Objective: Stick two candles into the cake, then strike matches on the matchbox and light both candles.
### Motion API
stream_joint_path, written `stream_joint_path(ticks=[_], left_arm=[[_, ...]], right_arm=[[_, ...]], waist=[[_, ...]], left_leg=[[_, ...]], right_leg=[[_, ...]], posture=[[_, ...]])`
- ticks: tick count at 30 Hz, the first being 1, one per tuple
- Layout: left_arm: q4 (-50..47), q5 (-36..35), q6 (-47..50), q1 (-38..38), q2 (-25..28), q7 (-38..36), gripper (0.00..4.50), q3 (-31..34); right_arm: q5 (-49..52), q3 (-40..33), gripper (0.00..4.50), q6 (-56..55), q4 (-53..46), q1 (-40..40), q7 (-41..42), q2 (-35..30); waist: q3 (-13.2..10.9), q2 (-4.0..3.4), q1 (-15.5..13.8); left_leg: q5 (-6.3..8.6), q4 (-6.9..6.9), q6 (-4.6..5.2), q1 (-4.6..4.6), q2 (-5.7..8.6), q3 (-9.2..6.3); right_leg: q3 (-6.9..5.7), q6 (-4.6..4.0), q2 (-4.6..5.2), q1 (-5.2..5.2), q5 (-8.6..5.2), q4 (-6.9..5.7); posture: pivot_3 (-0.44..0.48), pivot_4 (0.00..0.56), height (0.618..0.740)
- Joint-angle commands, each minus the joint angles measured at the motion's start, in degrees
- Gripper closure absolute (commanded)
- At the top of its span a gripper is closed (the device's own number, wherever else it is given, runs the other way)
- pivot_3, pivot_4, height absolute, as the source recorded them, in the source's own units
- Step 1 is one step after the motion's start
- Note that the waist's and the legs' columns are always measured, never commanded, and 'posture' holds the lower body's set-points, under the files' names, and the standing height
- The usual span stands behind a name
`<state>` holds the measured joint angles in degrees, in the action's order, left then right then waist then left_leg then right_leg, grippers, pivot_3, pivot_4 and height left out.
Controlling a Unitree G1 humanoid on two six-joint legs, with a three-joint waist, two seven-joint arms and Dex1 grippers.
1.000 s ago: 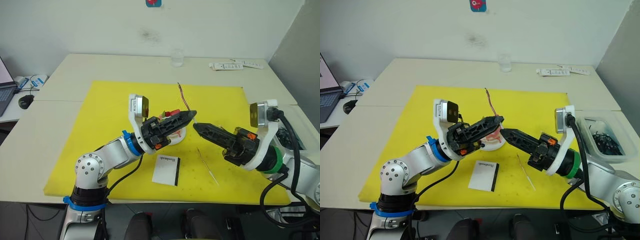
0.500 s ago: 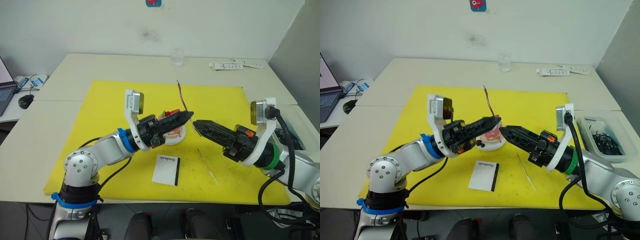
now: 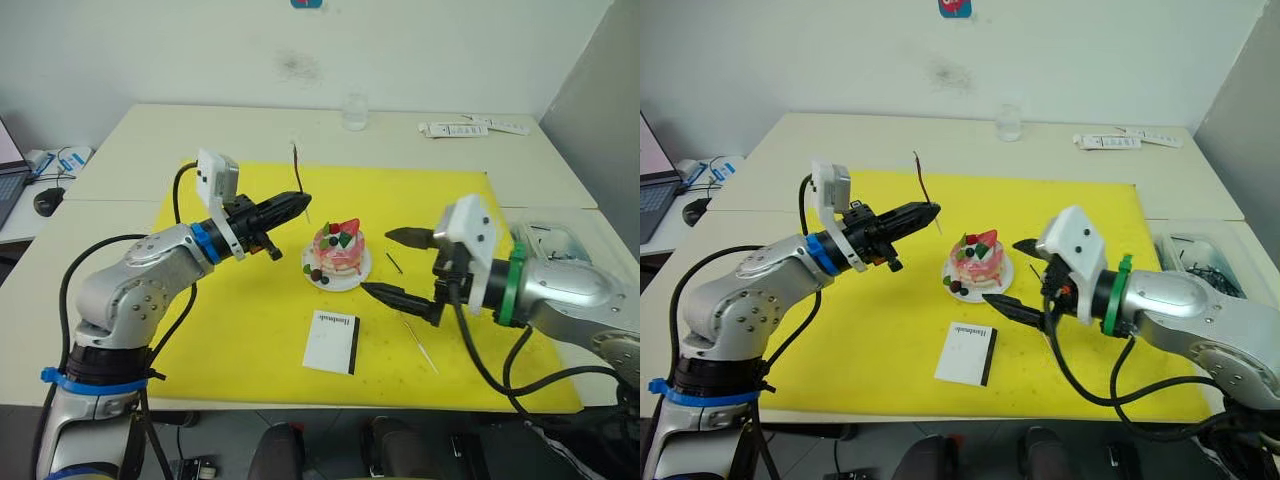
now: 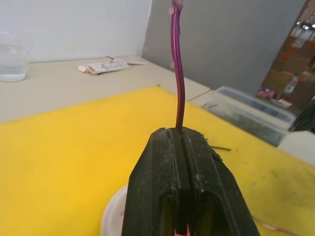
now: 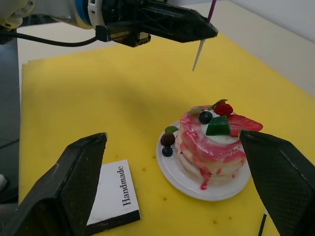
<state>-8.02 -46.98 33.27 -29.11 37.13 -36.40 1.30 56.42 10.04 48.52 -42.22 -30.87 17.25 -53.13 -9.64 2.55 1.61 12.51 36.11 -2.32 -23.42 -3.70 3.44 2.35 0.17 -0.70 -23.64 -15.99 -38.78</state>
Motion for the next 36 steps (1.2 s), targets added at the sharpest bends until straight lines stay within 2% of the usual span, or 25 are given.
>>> stream_joint_path(ticks=[1,4,13,17,29,36], left_arm=[[2.2,5.1,-4.5,-1.6,-1.9,-4.1,4.50,-1.2],[4.4,7.6,-5.8,-2.1,-4.1,-6.8,4.50,-2.2],[8.5,15.5,-11.3,-2.8,-8.2,-11.3,4.50,-3.7],[9.1,16.6,-11.6,-3.3,-9.0,-11.9,4.50,-2.8],[6.0,17.0,-10.0,-3.2,-7.0,-12.0,4.50,1.1],[6.0,19.0,-12.1,-1.9,-9.3,-11.8,4.50,0.0]], right_arm=[[-3.1,-0.1,0.02,2.0,-0.7,-2.2,-0.1,1.9],[-5.0,-0.4,0.02,3.5,-0.9,-2.3,0.0,3.6],[-8.2,-1.7,0.02,6.4,-2.1,-0.6,-0.1,6.7],[-9.0,-2.1,0.02,7.3,-2.4,-0.4,0.3,7.5],[-9.7,-2.3,0.02,8.5,-3.5,0.0,0.6,9.2],[-11.6,-1.3,0.02,8.4,-2.9,-0.5,1.5,10.4]], waist=[[0.0,0.00,-0.1],[0.0,0.01,-0.1],[0.0,0.01,-0.1],[0.0,0.01,-0.1],[0.0,0.01,0.0],[0.0,0.01,0.0]], left_leg=[[0.00,0.02,0.00,-0.15,0.01,0.00],[-0.01,0.11,-0.01,-0.58,0.04,0.00],[-0.01,0.15,0.00,-0.58,0.03,-0.05],[-0.01,0.17,0.00,-0.57,0.03,-0.06],[-0.01,0.23,0.00,-0.56,0.02,-0.07],[-0.01,0.33,0.00,-0.58,0.04,-0.05]], right_leg=[[0.00,0.01,0.00,-0.13,0.00,0.00],[-0.03,0.04,0.01,-0.50,0.01,-0.08],[-0.09,0.08,-0.01,-0.49,-0.02,-0.15],[-0.09,0.08,-0.03,-0.48,-0.01,-0.19],[-0.09,0.11,-0.05,-0.46,0.01,-0.21],[-0.08,0.15,-0.05,-0.44,0.03,-0.23]], posture=[[0.000,0.150,0.740],[0.000,0.150,0.740],[0.000,0.150,0.740],[0.000,0.150,0.740],[0.000,0.150,0.740],[0.000,0.150,0.740]])
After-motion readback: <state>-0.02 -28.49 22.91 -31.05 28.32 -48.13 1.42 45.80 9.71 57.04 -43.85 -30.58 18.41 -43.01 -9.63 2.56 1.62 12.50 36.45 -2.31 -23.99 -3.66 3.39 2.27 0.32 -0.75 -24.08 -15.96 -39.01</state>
